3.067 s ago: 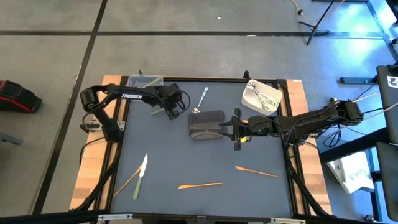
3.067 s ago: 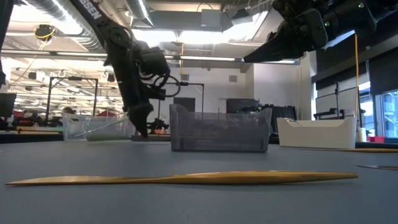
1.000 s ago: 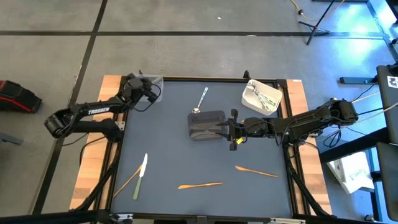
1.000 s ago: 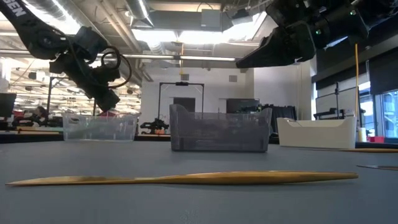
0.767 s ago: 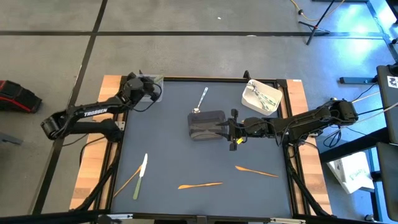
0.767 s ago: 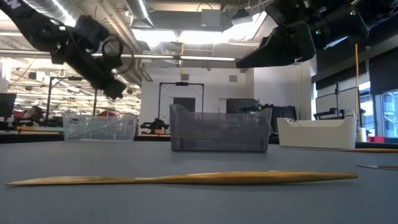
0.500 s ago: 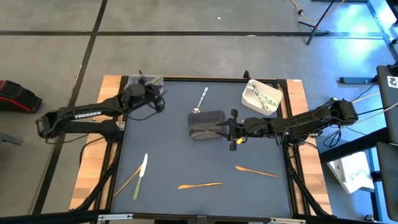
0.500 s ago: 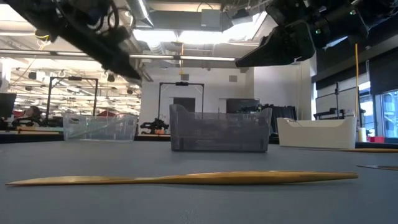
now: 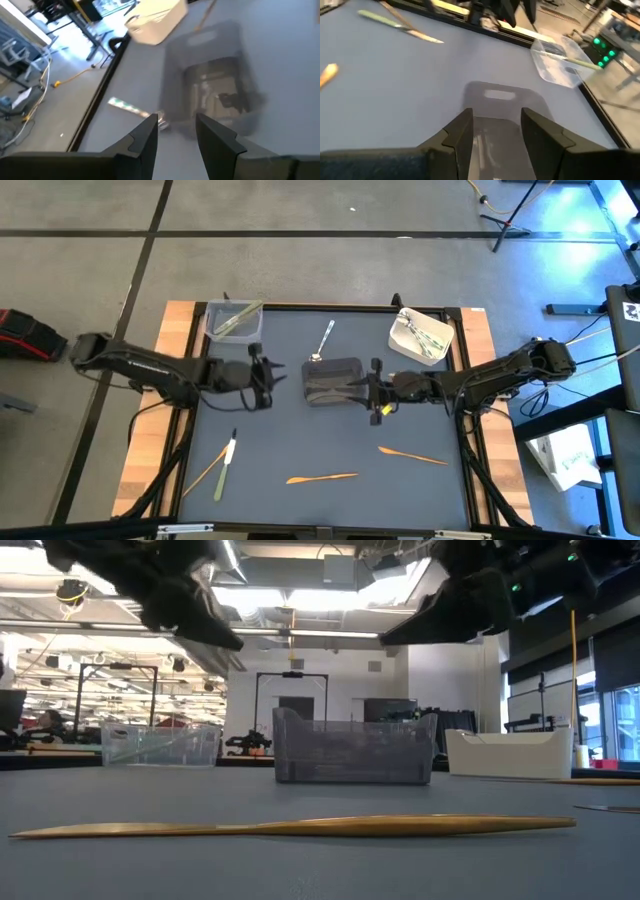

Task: Sort silverware by color (type)
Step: Put the green knife into the transparent bin

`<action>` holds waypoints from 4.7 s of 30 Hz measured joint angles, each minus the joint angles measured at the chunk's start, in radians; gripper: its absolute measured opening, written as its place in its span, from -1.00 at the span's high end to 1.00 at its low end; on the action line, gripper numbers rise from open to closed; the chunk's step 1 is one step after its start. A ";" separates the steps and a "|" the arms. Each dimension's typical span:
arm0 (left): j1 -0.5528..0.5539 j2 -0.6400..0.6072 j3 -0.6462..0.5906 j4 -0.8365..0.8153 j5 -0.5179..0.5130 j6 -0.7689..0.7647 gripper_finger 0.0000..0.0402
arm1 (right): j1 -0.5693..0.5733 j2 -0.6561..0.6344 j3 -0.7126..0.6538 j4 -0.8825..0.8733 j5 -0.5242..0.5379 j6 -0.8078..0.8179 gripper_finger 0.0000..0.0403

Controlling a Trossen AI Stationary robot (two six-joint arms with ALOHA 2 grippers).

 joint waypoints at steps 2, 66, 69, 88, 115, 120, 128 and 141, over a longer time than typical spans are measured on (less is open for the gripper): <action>-0.078 0.055 0.051 -0.028 -0.056 -0.027 0.36 | 0.048 0.000 0.011 -0.010 0.026 -0.023 0.23; -0.874 0.788 0.532 -0.916 0.467 -2.321 0.37 | 0.544 -0.001 0.056 -0.195 0.259 0.138 0.23; -0.875 0.788 0.532 -0.914 0.447 -2.297 0.42 | 0.544 -0.001 0.056 -0.200 0.260 0.138 0.23; -0.880 0.789 0.530 -0.930 0.278 -2.250 0.82 | 0.544 -0.001 0.056 -0.201 0.259 0.138 0.23; -0.875 0.713 0.529 -0.997 0.207 -2.012 0.92 | 0.544 -0.001 0.089 -0.174 0.270 0.111 0.23; -0.867 0.717 0.507 -0.993 0.187 -1.985 0.87 | 0.543 -0.001 0.089 -0.173 0.319 0.106 0.23; -0.844 0.715 0.404 -0.869 0.245 -1.981 0.52 | 0.544 -0.001 0.089 -0.174 0.320 0.107 0.23; -0.840 0.712 0.373 -0.849 0.249 -1.908 0.68 | 0.544 -0.001 0.089 -0.179 0.320 0.109 0.23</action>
